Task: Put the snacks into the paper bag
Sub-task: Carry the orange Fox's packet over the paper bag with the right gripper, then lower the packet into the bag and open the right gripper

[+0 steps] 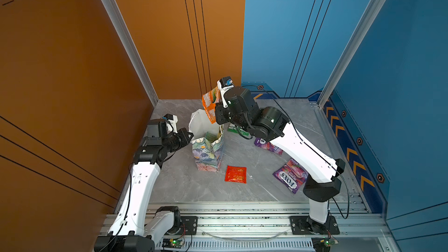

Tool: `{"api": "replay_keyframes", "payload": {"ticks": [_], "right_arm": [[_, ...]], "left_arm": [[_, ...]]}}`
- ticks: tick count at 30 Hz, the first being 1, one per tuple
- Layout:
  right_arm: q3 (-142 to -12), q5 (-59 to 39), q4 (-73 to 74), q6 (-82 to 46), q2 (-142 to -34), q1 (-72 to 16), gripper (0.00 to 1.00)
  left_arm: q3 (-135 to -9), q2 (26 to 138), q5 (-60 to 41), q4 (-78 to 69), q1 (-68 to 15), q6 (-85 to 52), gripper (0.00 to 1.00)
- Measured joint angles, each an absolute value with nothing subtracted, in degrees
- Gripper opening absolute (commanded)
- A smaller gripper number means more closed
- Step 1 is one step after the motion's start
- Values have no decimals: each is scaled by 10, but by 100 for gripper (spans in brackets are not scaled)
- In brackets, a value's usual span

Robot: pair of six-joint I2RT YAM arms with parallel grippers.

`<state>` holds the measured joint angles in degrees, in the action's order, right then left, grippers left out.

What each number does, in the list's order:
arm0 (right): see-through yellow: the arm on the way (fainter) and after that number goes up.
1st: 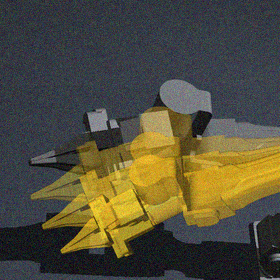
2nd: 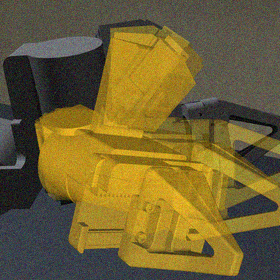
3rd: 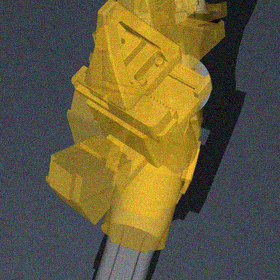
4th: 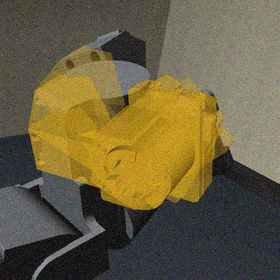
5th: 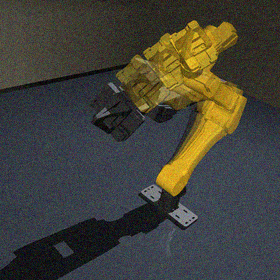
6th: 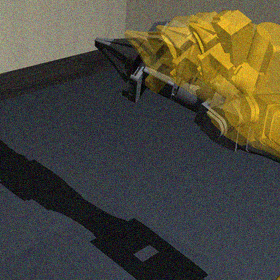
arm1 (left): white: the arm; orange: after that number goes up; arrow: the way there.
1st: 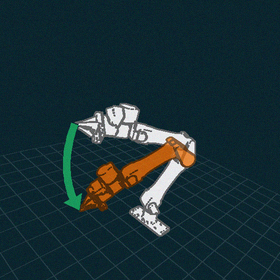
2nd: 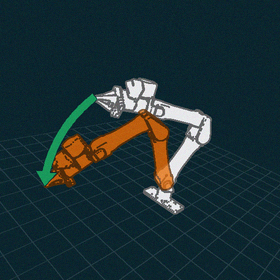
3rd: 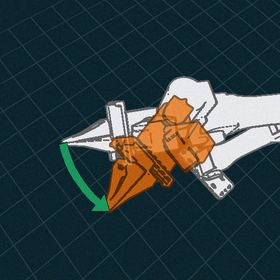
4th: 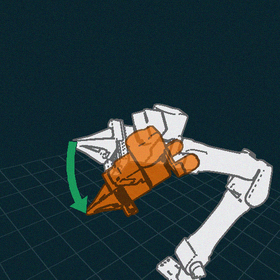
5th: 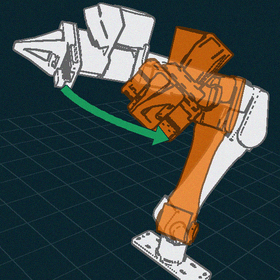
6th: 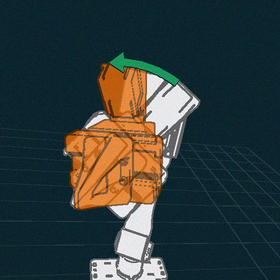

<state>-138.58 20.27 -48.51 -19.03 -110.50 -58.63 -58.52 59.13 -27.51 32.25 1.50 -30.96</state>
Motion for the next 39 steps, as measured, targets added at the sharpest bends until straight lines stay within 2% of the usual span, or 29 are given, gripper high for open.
{"api": "replay_keyframes", "payload": {"ticks": [25,39], "right_arm": [[-1393,331,-566,-165,-1137,-636,0],[-1406,346,-585,-163,-1177,-642,0]], "left_arm": [[-585,591,-275,322,15,-309,0],[-582,591,-276,315,15,-310,0]]}}
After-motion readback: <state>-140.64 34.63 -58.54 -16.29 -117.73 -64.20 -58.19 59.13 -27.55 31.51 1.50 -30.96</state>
